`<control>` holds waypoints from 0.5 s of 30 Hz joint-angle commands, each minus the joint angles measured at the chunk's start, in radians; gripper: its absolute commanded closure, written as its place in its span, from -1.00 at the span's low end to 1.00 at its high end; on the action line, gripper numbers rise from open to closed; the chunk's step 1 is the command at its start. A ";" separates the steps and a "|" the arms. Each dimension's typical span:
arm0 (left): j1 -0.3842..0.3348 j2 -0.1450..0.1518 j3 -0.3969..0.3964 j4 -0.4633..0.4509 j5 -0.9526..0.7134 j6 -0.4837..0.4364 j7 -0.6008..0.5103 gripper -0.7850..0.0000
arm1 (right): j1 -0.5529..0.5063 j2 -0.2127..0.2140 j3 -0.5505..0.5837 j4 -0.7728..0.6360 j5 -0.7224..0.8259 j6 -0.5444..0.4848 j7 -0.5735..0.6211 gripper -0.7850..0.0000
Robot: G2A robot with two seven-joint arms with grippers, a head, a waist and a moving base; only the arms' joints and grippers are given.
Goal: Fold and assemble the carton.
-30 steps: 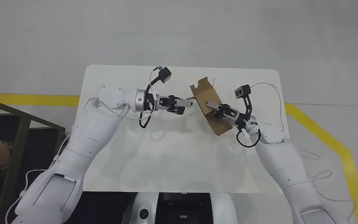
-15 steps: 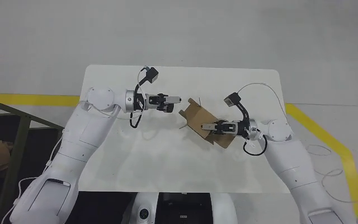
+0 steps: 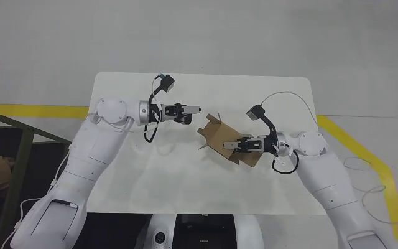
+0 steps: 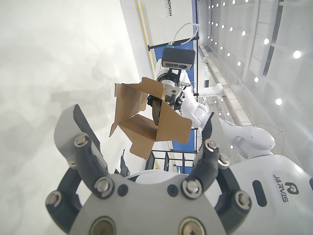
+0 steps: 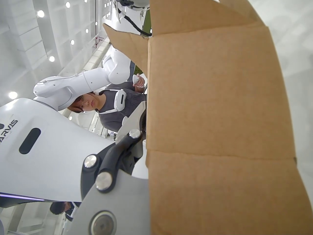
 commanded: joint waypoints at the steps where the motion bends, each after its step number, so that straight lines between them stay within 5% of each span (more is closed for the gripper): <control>1: 0.000 0.000 0.000 0.000 0.000 0.000 0.000 -1.00 | 0.000 0.000 0.000 0.000 0.000 0.000 0.000 1.00; 15: 0.036 0.010 -0.031 -0.008 -0.036 -0.005 -0.024 -1.00 | 0.088 0.006 -0.078 -0.003 0.040 0.087 0.087 1.00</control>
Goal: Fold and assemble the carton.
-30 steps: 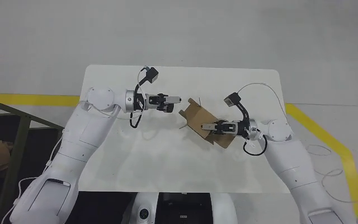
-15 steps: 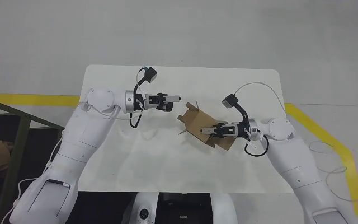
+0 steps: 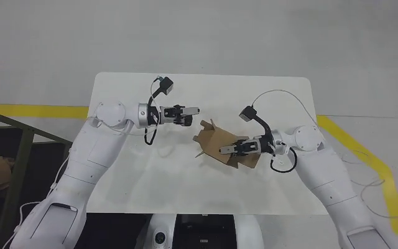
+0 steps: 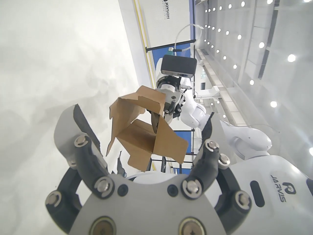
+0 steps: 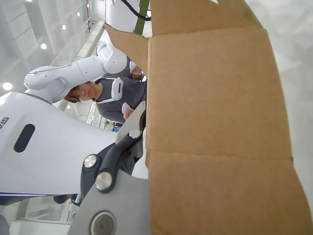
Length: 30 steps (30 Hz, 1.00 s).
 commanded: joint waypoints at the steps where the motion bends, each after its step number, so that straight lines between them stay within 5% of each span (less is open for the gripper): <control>1: 0.005 0.005 -0.010 -0.001 0.019 0.000 -0.019 -1.00 | 0.025 0.004 -0.017 0.010 0.029 0.017 0.017 1.00; 11: 0.043 0.021 -0.043 -0.023 0.007 -0.103 -0.127 -1.00 | 0.107 0.032 -0.112 -0.005 0.247 0.135 0.135 1.00; 30: 0.043 0.021 -0.043 -0.023 0.007 -0.103 -0.127 -1.00 | 0.107 0.032 -0.112 -0.005 0.247 0.135 0.135 1.00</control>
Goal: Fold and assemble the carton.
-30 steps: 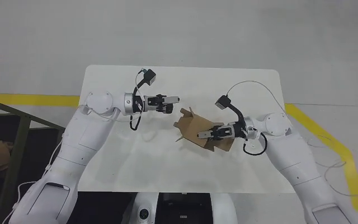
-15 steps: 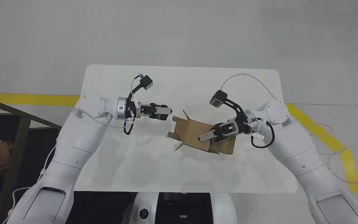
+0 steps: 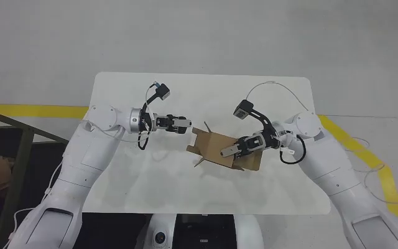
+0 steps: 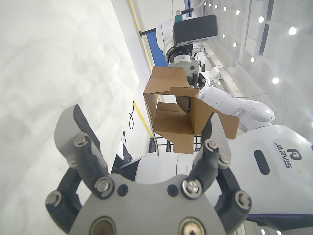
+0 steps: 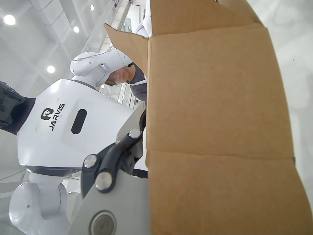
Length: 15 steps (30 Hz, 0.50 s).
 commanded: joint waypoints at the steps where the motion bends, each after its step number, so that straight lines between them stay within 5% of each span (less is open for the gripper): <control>1: 0.000 0.000 0.000 0.000 0.000 0.000 0.000 -1.00 | 0.000 0.000 0.000 0.000 0.000 0.000 0.000 1.00; 15: 0.018 0.004 -0.010 -0.039 0.067 -0.050 0.089 -1.00 | -0.004 0.001 -0.002 -0.007 -0.030 0.020 -0.015 1.00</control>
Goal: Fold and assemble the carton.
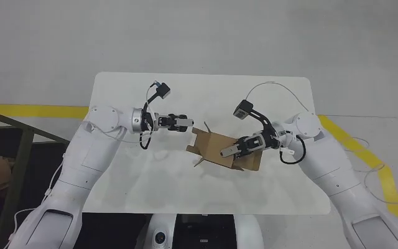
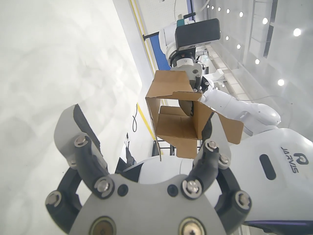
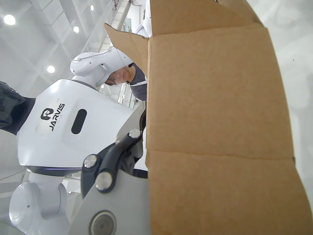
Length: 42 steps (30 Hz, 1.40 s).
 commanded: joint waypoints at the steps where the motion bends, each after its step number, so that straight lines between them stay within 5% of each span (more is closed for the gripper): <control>1: 0.006 0.003 -0.018 0.003 0.000 -0.037 0.019 -1.00 | 0.007 0.001 0.007 0.008 -0.007 0.006 0.003 1.00; 11: 0.053 0.027 -0.113 0.009 -0.029 -0.282 0.027 -1.00 | 0.056 -0.003 -0.034 0.087 0.070 -0.013 0.014 1.00; 18: 0.048 0.060 -0.063 -0.013 0.140 -0.473 0.218 -1.00 | 0.119 0.014 -0.119 0.121 0.160 -0.013 0.014 1.00; 25: 0.022 0.096 -0.049 0.058 0.308 -0.673 0.418 -1.00 | 0.172 0.043 -0.188 0.132 0.183 -0.013 0.014 1.00; 38: 0.024 0.095 -0.050 0.050 0.316 -0.661 0.426 -1.00 | 0.194 0.053 -0.208 0.140 0.178 -0.013 0.014 1.00; 42: 0.032 0.093 -0.060 -0.006 0.466 -0.673 0.490 -1.00 | 0.181 0.054 -0.202 0.115 0.163 -0.003 -0.009 1.00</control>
